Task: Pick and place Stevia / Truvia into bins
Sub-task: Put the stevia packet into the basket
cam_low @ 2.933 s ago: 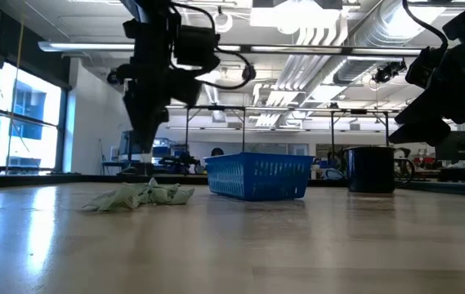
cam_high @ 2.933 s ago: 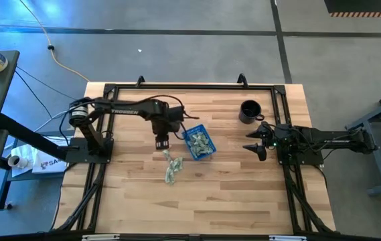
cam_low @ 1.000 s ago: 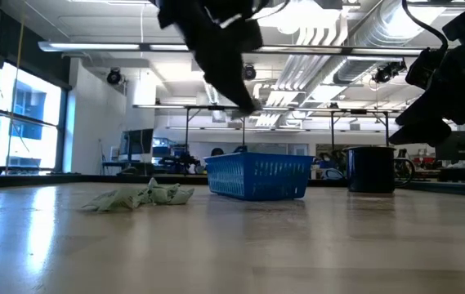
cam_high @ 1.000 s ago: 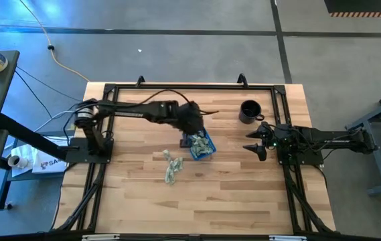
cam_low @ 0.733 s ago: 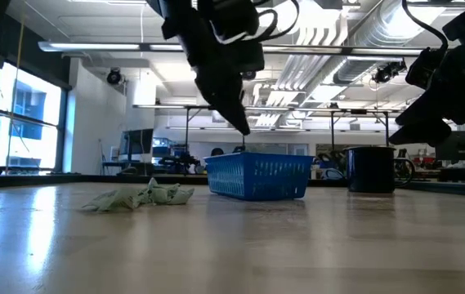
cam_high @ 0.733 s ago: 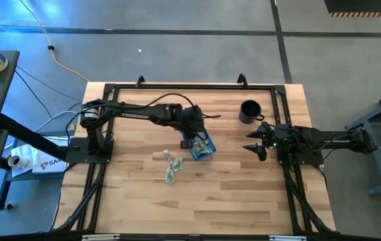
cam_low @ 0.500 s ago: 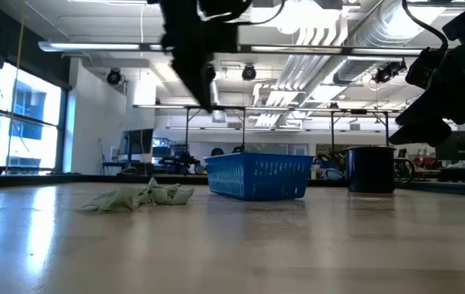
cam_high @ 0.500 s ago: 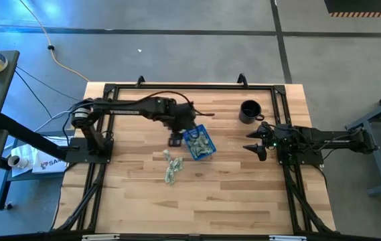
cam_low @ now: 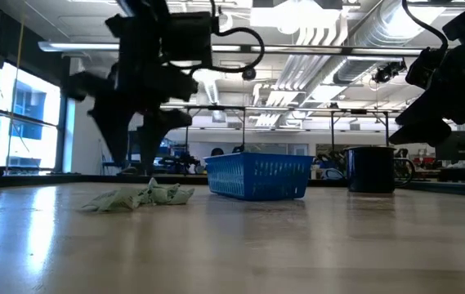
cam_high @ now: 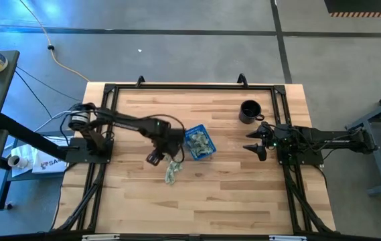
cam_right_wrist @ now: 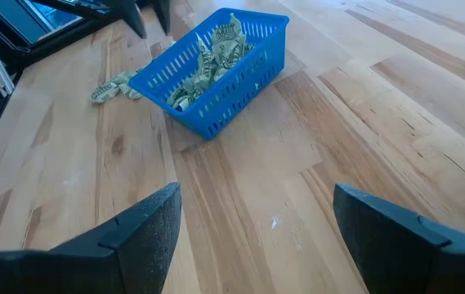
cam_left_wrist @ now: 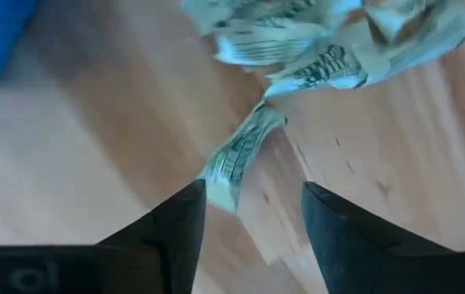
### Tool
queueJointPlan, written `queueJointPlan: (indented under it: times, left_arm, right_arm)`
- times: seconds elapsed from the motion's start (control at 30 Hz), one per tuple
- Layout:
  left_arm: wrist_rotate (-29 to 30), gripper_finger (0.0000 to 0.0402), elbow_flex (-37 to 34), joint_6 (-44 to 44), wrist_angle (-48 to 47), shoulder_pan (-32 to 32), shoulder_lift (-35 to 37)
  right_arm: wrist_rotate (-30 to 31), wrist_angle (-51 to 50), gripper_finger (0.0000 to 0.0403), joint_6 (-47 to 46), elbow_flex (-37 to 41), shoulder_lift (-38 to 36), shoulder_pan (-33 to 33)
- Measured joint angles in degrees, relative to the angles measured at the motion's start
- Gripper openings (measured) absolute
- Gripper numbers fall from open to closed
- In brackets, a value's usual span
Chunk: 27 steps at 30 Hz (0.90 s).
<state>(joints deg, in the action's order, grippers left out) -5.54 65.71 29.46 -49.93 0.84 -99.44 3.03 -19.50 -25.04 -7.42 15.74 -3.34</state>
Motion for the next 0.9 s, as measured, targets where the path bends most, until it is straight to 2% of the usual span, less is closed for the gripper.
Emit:
queueJointPlan:
  times: [0.17,0.23,0.47,0.6,0.73,0.9]
  left_arm:
    - [6.37,0.0219,-6.2,3.32,9.26,-2.95,-0.02]
    - [7.62,0.0216,-6.96,3.16,10.15,-2.93,-0.02]
    - [7.39,0.0213,-7.01,1.77,12.27,-2.71,-0.03]
    - [3.44,0.0199,-7.03,1.68,13.22,-2.73,-1.3]
    - [3.09,0.0155,-7.51,1.64,14.99,-2.73,-2.43]
    - [5.05,0.0073,-7.2,0.4,14.49,-2.73,-2.65]
  right_arm:
    - [0.0,-0.01,0.0307,0.0,0.0,0.01,-0.01]
    - [0.0,0.02,0.0307,0.0,0.0,-0.01,0.0]
    - [0.0,0.01,0.0307,0.0,0.0,0.0,-0.01]
    - [0.0,0.0,0.0307,0.0,0.0,0.01,-0.01]
    - [0.01,0.0,0.0307,0.0,0.0,0.0,0.0]
    - [0.01,-0.03,0.0307,0.0,0.0,0.01,-0.01]
